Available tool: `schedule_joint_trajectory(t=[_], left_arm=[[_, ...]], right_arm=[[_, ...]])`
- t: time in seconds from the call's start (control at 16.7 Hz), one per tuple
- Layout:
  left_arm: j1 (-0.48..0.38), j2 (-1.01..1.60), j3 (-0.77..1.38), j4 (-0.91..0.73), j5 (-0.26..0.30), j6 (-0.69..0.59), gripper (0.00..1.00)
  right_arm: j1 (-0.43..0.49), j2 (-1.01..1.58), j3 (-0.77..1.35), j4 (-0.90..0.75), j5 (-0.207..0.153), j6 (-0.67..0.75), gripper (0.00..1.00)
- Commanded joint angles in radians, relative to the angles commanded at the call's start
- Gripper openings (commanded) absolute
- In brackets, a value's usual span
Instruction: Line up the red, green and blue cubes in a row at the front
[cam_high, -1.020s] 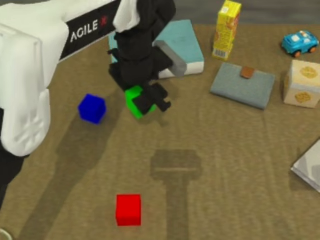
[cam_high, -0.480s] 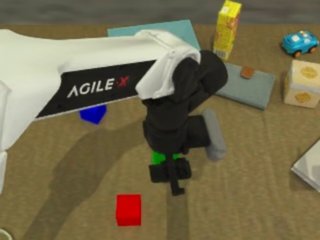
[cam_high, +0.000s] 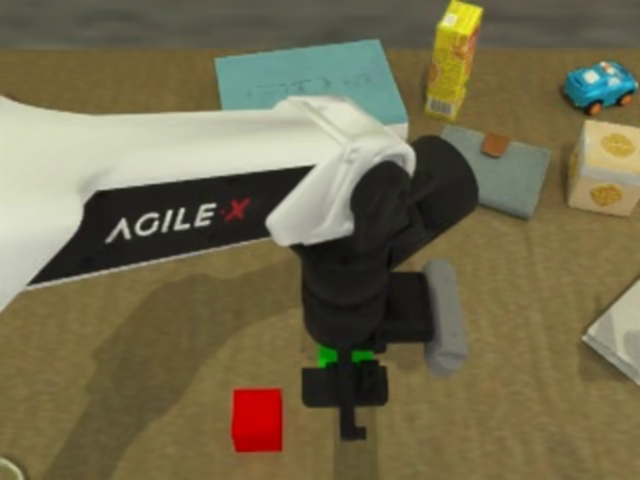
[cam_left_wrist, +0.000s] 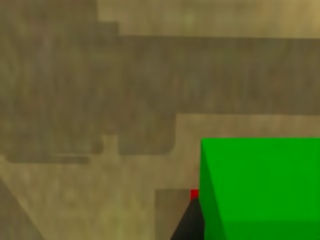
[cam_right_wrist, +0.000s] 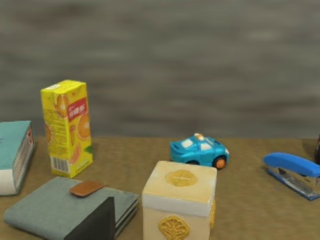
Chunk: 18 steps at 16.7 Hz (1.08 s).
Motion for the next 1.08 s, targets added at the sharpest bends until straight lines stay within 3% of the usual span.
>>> schedule_joint_trajectory(t=[0.54,0.84,1.08], left_arm=[[-0.005,0.094,-0.139,0.241,0.000,0.000,0.00],[-0.006,0.101,-0.147,0.253,0.001,0.000,0.00],[-0.006,0.101,-0.147,0.253,0.001,0.000,0.30]], right_arm=[[0.000,0.000,0.000,0.000,0.000,0.000,1.00],[0.000,0.000,0.000,0.000,0.000,0.000,1.00],[0.000,0.000,0.000,0.000,0.000,0.000,1.00]])
